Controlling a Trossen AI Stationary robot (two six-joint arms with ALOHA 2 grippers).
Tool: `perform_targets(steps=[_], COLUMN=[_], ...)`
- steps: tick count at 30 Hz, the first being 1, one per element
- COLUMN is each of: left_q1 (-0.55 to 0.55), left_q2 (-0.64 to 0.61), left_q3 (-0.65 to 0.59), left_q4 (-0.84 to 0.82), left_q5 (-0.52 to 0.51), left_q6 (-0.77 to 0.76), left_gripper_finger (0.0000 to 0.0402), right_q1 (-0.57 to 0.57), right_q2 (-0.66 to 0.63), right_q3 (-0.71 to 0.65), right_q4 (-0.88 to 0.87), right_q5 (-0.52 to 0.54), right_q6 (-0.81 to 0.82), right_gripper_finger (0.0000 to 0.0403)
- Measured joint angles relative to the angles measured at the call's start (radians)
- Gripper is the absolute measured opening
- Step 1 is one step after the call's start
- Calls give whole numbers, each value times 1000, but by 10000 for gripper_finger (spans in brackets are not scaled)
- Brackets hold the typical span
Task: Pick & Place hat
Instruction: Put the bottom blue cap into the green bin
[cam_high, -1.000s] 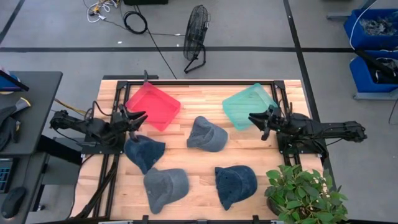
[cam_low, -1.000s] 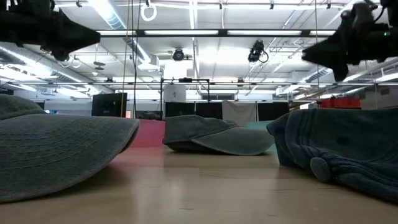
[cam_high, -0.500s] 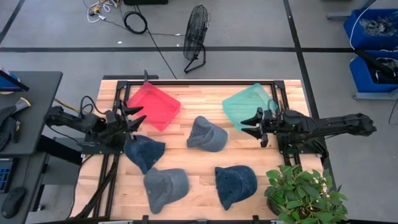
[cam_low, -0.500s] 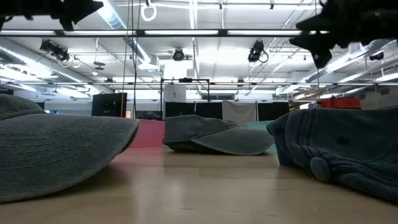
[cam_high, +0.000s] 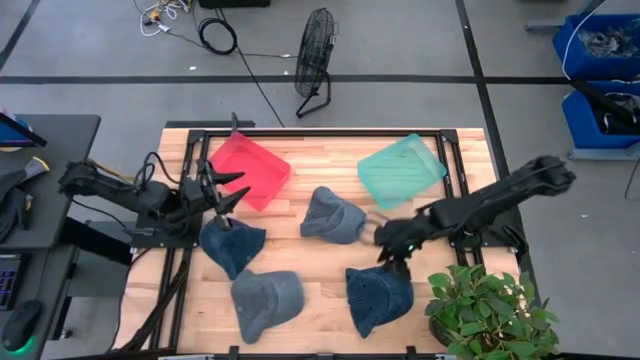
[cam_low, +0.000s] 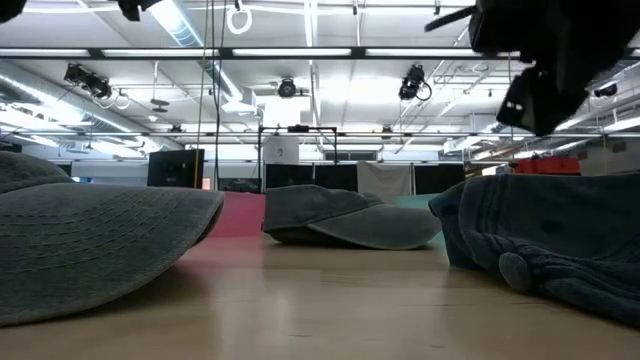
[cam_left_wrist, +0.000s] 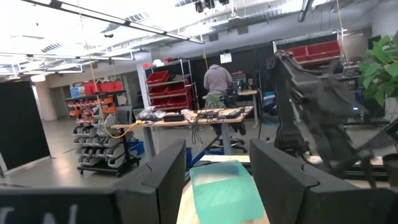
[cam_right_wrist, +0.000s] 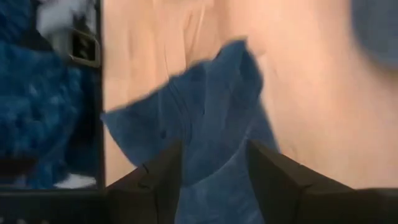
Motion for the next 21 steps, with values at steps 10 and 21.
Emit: perform_targets(steps=[10, 21], left_q1=[0, 0], left_q2=[8, 8], left_q3=[3, 3], left_q4=[-3, -10], left_q5=[0, 0], left_q6=[-12, -11], left_gripper_finger=[181, 181], right_q1=[66, 80], right_q2=[266, 342], right_q3=[45, 48], right_q4=[141, 89], right_q5=[24, 71], right_q6=[61, 28], right_gripper_finger=[181, 99])
